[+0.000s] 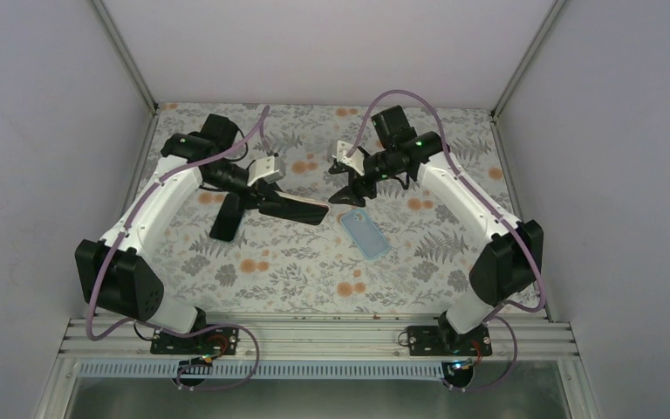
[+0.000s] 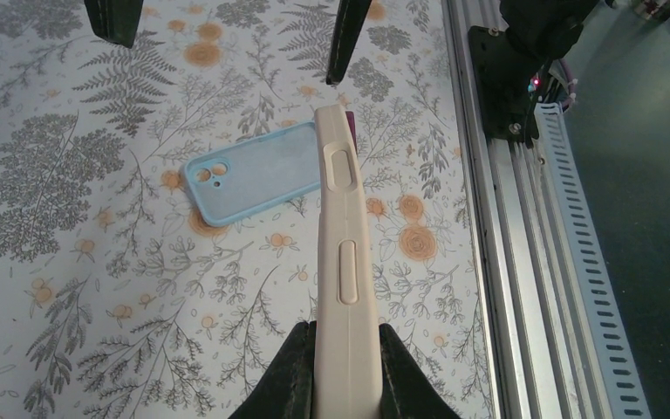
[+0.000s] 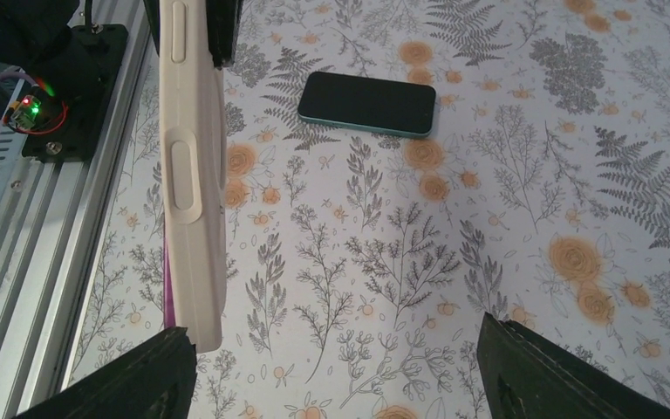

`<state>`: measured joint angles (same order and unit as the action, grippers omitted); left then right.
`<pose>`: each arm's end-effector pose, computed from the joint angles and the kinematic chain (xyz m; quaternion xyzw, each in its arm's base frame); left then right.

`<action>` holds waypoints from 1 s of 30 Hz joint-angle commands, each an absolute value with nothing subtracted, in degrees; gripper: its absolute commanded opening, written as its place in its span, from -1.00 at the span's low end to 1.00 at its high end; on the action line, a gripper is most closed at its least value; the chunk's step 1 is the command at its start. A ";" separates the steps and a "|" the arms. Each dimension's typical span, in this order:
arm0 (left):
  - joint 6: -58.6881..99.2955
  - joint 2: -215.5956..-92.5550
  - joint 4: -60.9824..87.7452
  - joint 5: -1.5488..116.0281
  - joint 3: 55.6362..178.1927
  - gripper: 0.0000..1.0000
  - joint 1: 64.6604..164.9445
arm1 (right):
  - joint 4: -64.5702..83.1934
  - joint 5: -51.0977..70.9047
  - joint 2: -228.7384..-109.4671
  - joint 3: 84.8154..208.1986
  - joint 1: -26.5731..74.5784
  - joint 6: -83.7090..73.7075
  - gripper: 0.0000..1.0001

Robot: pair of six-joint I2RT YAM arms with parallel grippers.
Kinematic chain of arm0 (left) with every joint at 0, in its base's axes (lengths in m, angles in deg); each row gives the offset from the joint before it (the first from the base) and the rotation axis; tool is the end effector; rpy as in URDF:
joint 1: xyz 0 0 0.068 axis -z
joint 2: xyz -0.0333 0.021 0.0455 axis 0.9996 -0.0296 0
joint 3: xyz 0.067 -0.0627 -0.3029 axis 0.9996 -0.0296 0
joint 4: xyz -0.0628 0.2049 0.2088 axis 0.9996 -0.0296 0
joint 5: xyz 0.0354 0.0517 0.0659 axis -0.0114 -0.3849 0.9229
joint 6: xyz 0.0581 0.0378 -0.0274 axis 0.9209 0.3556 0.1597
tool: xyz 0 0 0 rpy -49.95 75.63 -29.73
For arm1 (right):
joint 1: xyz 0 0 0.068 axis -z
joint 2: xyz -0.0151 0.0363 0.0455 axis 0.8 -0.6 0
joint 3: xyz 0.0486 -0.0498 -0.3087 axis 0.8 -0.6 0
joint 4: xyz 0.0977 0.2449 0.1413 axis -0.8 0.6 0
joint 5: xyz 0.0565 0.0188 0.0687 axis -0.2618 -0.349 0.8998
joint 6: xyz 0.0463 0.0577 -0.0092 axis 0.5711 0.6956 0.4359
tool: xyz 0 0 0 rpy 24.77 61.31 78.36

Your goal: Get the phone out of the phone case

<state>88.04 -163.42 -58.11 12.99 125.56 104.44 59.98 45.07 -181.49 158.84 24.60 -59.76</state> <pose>0.2862 -0.1345 0.3541 0.5752 0.6787 -0.3668 0.2720 0.3255 0.2254 0.3539 -0.6342 0.6362 0.2998 0.3214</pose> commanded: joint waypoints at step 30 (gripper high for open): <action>89.72 -162.49 -59.01 9.59 127.45 -0.95 104.50 | 57.91 46.71 -182.88 156.29 23.52 -58.48 0.61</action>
<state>88.09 -163.42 -58.04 13.27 125.56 104.42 59.83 46.32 -182.30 156.26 23.52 -59.39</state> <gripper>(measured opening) 0.121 0.806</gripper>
